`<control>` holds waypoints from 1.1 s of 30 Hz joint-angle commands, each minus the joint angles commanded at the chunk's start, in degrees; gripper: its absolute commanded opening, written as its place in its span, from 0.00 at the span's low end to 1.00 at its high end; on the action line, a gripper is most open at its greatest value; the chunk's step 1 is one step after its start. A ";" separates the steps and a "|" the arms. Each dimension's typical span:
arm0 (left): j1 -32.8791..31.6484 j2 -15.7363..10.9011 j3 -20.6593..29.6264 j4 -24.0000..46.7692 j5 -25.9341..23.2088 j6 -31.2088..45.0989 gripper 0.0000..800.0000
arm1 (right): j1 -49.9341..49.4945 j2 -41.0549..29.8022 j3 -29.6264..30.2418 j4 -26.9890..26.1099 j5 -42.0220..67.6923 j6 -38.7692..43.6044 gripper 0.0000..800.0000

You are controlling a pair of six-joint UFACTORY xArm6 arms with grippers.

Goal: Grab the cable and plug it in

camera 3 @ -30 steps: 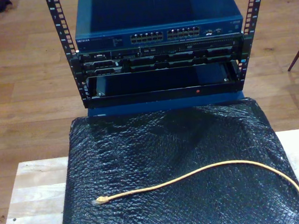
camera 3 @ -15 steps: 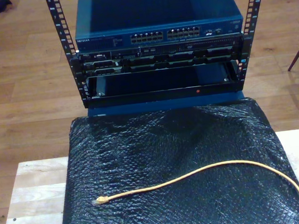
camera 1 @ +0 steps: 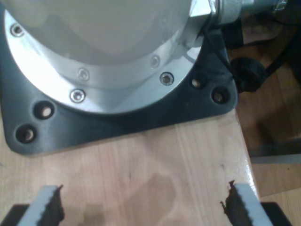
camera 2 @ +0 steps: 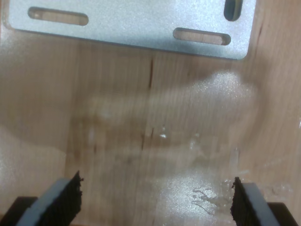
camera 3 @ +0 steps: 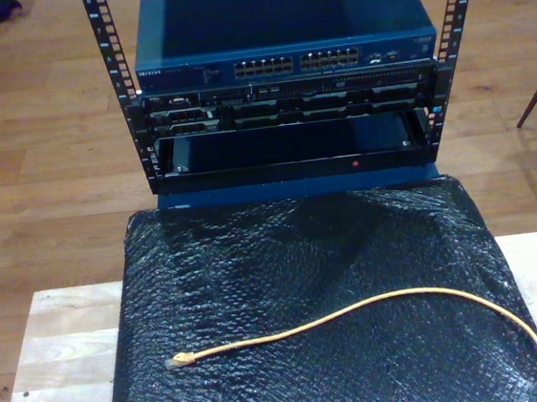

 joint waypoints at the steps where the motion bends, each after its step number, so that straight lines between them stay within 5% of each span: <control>1: 0.00 0.00 0.00 0.00 0.00 0.00 1.00 | 0.00 0.00 0.00 0.00 0.00 0.00 1.00; 12: 0.00 -0.35 -1.05 0.00 1.14 -0.26 1.00 | 0.00 0.00 -2.55 0.00 3.87 0.00 1.00; 33: -0.26 -1.14 -11.52 -0.09 16.88 -0.79 1.00 | 0.35 1.41 -26.37 1.93 35.34 12.22 1.00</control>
